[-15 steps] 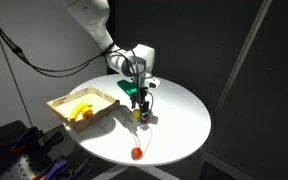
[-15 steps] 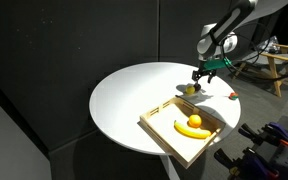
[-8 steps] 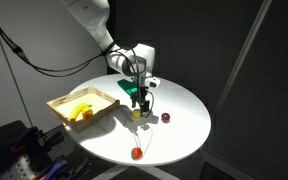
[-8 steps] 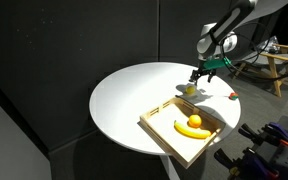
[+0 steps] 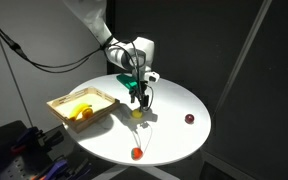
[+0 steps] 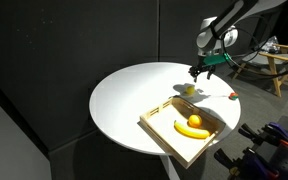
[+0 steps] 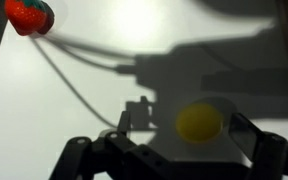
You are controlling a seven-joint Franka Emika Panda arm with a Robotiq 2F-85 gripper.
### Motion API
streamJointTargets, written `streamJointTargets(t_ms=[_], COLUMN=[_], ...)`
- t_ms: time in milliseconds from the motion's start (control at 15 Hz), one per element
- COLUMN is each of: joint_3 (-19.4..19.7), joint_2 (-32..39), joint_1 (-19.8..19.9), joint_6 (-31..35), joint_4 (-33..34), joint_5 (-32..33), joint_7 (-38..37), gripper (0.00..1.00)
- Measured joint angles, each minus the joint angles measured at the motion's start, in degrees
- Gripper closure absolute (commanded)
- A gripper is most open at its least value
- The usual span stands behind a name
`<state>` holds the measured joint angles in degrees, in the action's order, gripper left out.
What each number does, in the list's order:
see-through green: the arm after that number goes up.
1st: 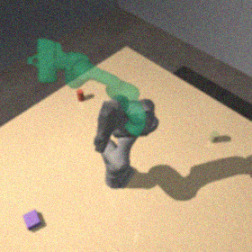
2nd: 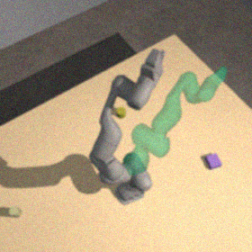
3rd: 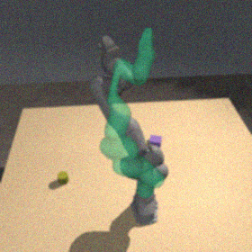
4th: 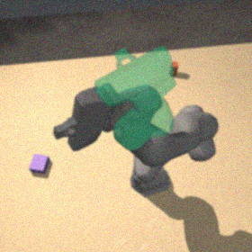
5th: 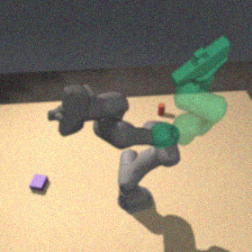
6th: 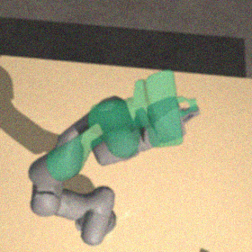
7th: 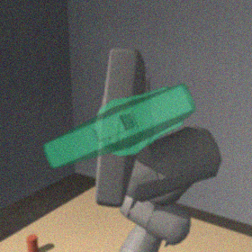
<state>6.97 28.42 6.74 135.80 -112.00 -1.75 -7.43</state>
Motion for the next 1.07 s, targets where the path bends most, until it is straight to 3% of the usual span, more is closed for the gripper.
streamJointTargets(t_ms=[467,1067], joint_3=[-0.73,-1.14], joint_2=[-4.51,-10.55], joint_1=[-0.07,-0.29], joint_6=[-6.63,-8.08], joint_4=[-1.03,-6.03], joint_5=[0.23,1.21], joint_7=[5.65,10.16], gripper=[0.0,0.0])
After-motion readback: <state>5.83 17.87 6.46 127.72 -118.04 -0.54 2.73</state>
